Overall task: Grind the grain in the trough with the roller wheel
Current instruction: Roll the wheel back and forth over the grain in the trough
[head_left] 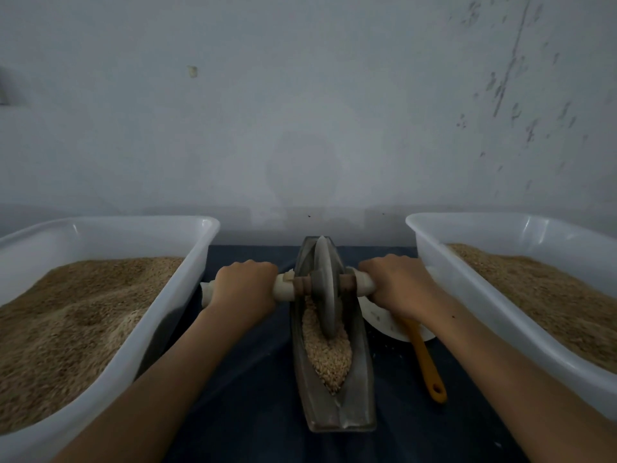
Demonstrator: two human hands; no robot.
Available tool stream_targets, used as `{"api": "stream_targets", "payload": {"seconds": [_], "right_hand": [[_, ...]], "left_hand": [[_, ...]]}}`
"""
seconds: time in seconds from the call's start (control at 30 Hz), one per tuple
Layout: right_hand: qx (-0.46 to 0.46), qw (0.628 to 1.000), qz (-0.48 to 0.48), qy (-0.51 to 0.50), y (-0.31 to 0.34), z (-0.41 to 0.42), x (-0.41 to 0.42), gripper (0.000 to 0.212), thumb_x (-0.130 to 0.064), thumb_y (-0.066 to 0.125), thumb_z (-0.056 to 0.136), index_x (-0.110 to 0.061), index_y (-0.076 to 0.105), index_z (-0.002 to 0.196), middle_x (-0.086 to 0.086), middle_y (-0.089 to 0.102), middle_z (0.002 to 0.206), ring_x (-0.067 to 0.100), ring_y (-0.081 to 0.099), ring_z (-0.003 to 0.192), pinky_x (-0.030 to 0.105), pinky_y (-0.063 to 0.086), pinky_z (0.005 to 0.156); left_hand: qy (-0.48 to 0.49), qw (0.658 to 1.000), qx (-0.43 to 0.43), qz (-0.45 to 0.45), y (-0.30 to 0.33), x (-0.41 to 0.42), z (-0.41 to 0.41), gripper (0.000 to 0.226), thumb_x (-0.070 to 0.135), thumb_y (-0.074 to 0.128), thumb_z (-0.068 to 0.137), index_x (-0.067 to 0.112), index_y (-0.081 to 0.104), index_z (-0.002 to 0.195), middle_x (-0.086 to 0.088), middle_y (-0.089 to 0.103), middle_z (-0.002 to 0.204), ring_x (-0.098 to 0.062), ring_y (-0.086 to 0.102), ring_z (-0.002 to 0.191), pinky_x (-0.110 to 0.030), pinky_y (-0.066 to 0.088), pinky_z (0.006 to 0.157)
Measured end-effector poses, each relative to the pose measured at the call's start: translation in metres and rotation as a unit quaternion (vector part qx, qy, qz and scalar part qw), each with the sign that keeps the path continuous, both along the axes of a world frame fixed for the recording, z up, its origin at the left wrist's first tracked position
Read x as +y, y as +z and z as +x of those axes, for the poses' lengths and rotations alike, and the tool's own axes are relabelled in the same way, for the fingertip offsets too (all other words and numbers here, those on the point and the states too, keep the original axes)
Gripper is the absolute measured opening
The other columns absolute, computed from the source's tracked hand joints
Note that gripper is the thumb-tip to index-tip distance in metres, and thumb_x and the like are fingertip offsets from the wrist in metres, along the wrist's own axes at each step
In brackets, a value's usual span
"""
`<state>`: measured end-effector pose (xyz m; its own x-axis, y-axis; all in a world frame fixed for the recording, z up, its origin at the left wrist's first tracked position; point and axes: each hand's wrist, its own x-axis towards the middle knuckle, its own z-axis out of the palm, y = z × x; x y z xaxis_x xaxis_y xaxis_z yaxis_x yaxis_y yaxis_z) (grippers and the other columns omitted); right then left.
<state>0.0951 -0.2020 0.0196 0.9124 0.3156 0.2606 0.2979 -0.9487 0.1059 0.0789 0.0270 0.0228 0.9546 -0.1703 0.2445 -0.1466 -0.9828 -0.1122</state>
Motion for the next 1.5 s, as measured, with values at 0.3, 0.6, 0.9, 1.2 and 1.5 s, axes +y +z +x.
{"api": "stream_targets", "payload": {"seconds": [0.3, 0.6, 0.9, 1.2, 1.5], "right_hand": [[0.123, 0.992, -0.028, -0.002, 0.016, -0.008, 0.001, 0.006, -0.027, 0.063, 0.084, -0.03, 0.059, 0.087, -0.002, 0.063, 0.089, 0.017, 0.06, 0.083, 0.029, 0.043, 0.065], [0.169, 0.985, -0.015, -0.015, 0.018, -0.01, 0.0, 0.02, -0.03, 0.069, 0.083, -0.025, 0.064, 0.101, -0.001, 0.067, 0.096, 0.016, 0.062, 0.085, 0.031, 0.049, 0.07], [-0.035, 0.999, -0.014, 0.013, 0.003, -0.005, 0.002, 0.018, -0.03, 0.053, 0.091, -0.029, 0.044, 0.075, -0.005, 0.058, 0.081, 0.018, 0.056, 0.075, 0.029, 0.032, 0.06], [0.171, 0.985, -0.037, 0.005, 0.023, -0.011, 0.0, 0.024, -0.031, 0.069, 0.083, -0.026, 0.063, 0.106, -0.004, 0.061, 0.087, 0.014, 0.059, 0.08, 0.027, 0.044, 0.064], [0.074, 0.997, -0.016, 0.012, 0.011, -0.005, 0.001, 0.016, -0.032, 0.06, 0.086, -0.031, 0.05, 0.075, -0.007, 0.057, 0.078, 0.017, 0.059, 0.077, 0.028, 0.039, 0.059]], "left_hand": [[-0.002, 0.998, 0.064, 0.015, 0.005, 0.001, -0.001, 0.024, 0.031, 0.062, 0.084, 0.019, 0.059, 0.104, 0.002, 0.06, 0.093, -0.016, 0.059, 0.087, -0.029, 0.048, 0.076], [-0.008, 0.998, 0.051, 0.022, 0.004, 0.001, 0.002, 0.022, 0.032, 0.063, 0.082, 0.021, 0.058, 0.1, 0.004, 0.059, 0.089, -0.015, 0.056, 0.08, -0.028, 0.042, 0.068], [-0.027, 0.999, -0.031, -0.032, -0.008, 0.006, 0.006, 0.013, 0.033, 0.056, 0.088, 0.026, 0.045, 0.084, 0.003, 0.062, 0.094, -0.018, 0.06, 0.085, -0.03, 0.043, 0.071], [-0.015, 0.995, 0.096, 0.015, 0.006, 0.005, 0.003, 0.026, 0.031, 0.066, 0.079, 0.018, 0.058, 0.1, 0.005, 0.049, 0.079, -0.015, 0.051, 0.075, -0.028, 0.045, 0.071], [-0.011, 1.0, 0.01, 0.001, 0.0, 0.0, 0.002, 0.014, 0.028, 0.057, 0.085, 0.022, 0.057, 0.098, 0.003, 0.062, 0.095, -0.018, 0.06, 0.088, -0.029, 0.042, 0.07]]}}
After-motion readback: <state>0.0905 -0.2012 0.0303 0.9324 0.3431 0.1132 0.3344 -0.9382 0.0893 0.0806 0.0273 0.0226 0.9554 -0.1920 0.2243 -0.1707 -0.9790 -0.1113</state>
